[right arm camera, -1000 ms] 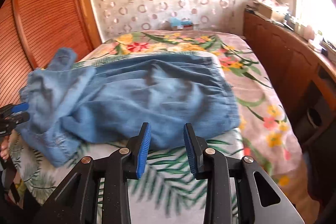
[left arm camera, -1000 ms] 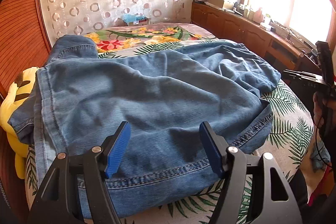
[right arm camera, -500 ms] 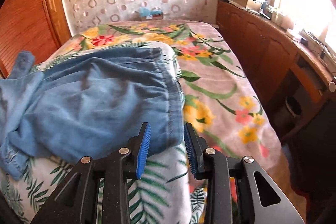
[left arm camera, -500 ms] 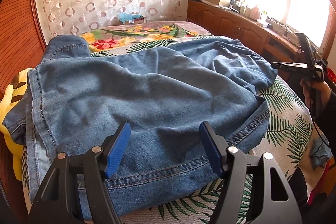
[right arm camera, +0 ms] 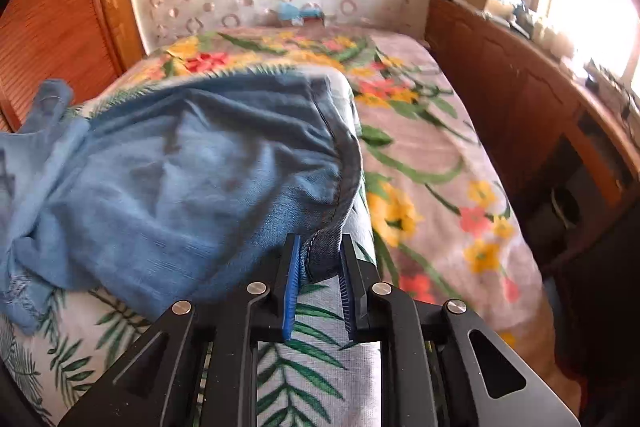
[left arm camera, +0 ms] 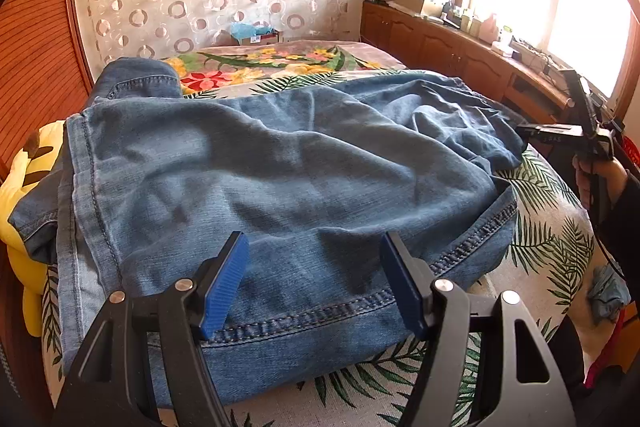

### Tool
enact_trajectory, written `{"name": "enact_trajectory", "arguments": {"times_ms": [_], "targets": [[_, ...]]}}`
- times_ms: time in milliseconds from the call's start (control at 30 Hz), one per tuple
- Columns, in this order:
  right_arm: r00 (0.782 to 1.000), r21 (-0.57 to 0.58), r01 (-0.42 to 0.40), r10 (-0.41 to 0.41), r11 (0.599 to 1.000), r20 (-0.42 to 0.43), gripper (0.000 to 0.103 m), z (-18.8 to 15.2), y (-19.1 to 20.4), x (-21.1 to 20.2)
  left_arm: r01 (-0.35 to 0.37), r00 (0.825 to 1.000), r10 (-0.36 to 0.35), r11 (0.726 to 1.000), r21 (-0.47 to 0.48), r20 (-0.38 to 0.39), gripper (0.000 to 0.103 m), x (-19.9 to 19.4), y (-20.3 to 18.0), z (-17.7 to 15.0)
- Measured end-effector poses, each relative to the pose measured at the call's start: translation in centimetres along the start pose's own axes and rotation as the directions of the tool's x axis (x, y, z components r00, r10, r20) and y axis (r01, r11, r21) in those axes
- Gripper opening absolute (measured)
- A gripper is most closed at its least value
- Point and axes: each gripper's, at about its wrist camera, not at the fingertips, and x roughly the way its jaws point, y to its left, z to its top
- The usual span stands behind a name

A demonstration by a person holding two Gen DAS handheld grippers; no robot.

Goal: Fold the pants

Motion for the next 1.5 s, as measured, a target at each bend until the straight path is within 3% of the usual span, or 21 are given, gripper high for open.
{"name": "enact_trajectory", "arguments": {"times_ms": [267,533,767,900,967,1033,1167,1267,1500], "targets": [[0.981,-0.030,-0.038,0.043,0.999,0.188,0.018,3.9,1.3,-6.5,-0.010,0.999,0.011,1.000,-0.027,0.033,0.069,-1.9,1.3,-0.1],[0.935,-0.208,-0.169,0.223,0.963,0.275,0.018,9.1,9.2,-12.7,-0.045,0.996,0.048,0.998,-0.048,0.077,0.069,-5.6,3.4,-0.4],[0.869,-0.384,-0.264,0.391,0.885,0.304,0.017,11.1,17.5,-17.4,-0.086,0.989,0.093,0.994,-0.069,0.111,0.069,-8.6,5.3,-0.8],[0.821,-0.463,-0.356,0.508,0.812,0.261,0.015,11.3,22.0,-19.7,-0.097,0.986,0.108,0.991,-0.088,0.127,0.069,-9.7,6.3,-1.0],[0.812,-0.494,-0.387,0.542,0.778,0.218,0.015,10.8,23.7,-19.9,-0.100,0.985,0.112,0.990,-0.097,0.130,0.069,-10.0,6.8,-1.3],[0.814,-0.513,-0.420,0.561,0.749,0.153,0.015,10.0,24.9,-19.0,-0.103,0.985,0.116,0.989,-0.102,0.130,0.069,-10.1,7.2,-1.5],[0.838,-0.500,-0.467,0.545,0.729,0.011,0.018,8.5,26.0,-16.3,-0.104,0.986,0.117,0.989,-0.108,0.122,0.069,-9.9,7.4,-1.9],[0.861,-0.500,-0.436,0.508,0.748,0.009,0.031,7.9,25.0,-15.6,-0.101,0.986,0.114,0.989,-0.112,0.117,0.069,-9.6,7.5,-2.0],[0.882,-0.473,-0.404,0.471,0.783,0.026,0.033,8.1,25.5,-15.6,-0.077,0.991,0.087,0.992,-0.099,0.104,0.069,-8.4,6.6,-1.6]]}}
